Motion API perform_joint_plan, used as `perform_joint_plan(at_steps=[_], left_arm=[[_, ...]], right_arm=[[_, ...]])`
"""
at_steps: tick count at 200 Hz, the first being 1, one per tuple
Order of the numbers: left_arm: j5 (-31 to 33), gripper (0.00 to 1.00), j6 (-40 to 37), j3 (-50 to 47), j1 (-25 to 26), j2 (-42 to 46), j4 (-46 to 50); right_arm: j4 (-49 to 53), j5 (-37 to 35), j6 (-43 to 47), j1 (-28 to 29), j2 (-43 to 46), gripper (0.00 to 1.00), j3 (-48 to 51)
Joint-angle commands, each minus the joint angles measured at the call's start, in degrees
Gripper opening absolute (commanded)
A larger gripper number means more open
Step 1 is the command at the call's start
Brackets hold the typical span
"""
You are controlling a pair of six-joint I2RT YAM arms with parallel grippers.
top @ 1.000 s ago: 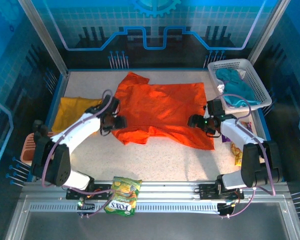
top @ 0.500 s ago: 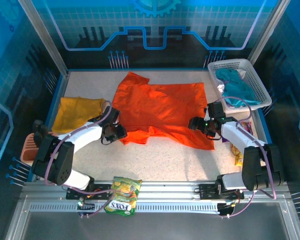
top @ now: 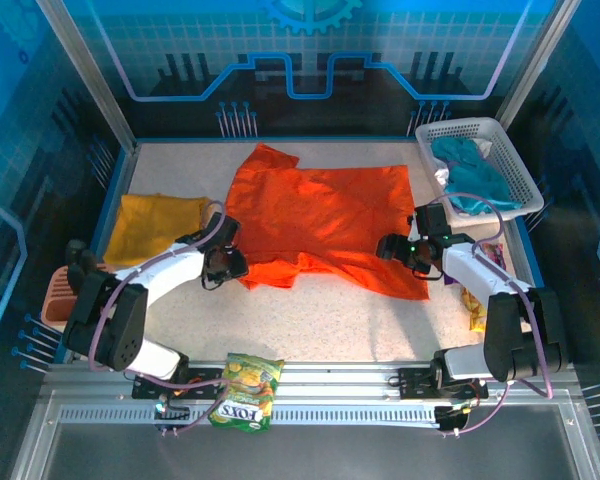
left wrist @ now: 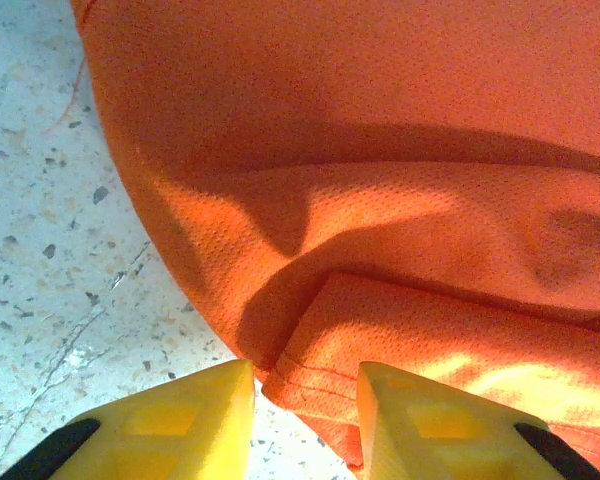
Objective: Fold and stack the t-shirts
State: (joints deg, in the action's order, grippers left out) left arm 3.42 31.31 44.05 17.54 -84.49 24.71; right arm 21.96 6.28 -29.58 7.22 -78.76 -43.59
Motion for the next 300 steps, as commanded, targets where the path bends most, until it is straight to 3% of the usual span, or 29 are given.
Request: perform_joint_plan(at_steps=[1,38,102,144,167,203,231,300], left_arm=[[1.2,0.34,-1.3,1.6,0.0,-2.0,0.0],[0.9,0.31,-1.1,1.7,0.1,-3.0,-0.9],[0.5,0.13,-0.3,1.8,0.6,-2.6,-0.4],[0.2,0.00,0.3,2.4,1.3,0.5,2.7],[-1.5,0.00,2.1,2.5,2.9,4.3,6.5],[-4.0,0.00,7.9,1.5,8.0,14.5,14.1],[-4.2,0.00,16.0,-1.5,14.7,22.1,18.1],[-4.1,0.00,34.4,-9.5,31.0,30.4,21.3]], right_arm=[[0.7,0.7,0.0,0.5,-0.1,0.82,-1.2],[0.7,0.5,0.1,0.5,0.0,0.82,-1.1],[0.3,1.1,-0.1,0.4,-0.8,0.82,-1.4],[0.5,0.7,0.0,0.4,-0.7,0.82,-1.2],[0.8,0.0,0.1,0.1,-0.4,0.82,-1.1],[1.4,-1.4,-0.3,-0.9,-0.1,0.82,-0.6],[1.3,-1.5,-0.1,-1.6,0.0,0.82,-0.3],[2.0,-1.9,0.5,-2.2,-1.5,0.82,-1.8]])
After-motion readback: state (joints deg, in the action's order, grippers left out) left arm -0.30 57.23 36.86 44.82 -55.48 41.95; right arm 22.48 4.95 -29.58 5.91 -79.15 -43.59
